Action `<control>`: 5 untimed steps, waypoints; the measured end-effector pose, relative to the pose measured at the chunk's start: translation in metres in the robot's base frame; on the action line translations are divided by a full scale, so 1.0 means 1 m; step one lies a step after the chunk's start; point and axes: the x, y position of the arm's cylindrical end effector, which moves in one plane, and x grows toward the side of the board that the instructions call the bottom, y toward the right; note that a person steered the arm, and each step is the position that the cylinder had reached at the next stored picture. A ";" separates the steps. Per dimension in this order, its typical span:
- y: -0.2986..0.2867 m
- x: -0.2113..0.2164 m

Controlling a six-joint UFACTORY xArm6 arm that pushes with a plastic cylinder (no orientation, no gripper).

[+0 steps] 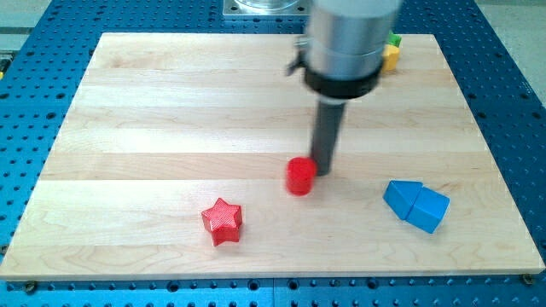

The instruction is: Push the blue blocks to the right of the red blocks

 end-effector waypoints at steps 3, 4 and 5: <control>0.152 -0.001; 0.265 0.038; 0.239 0.083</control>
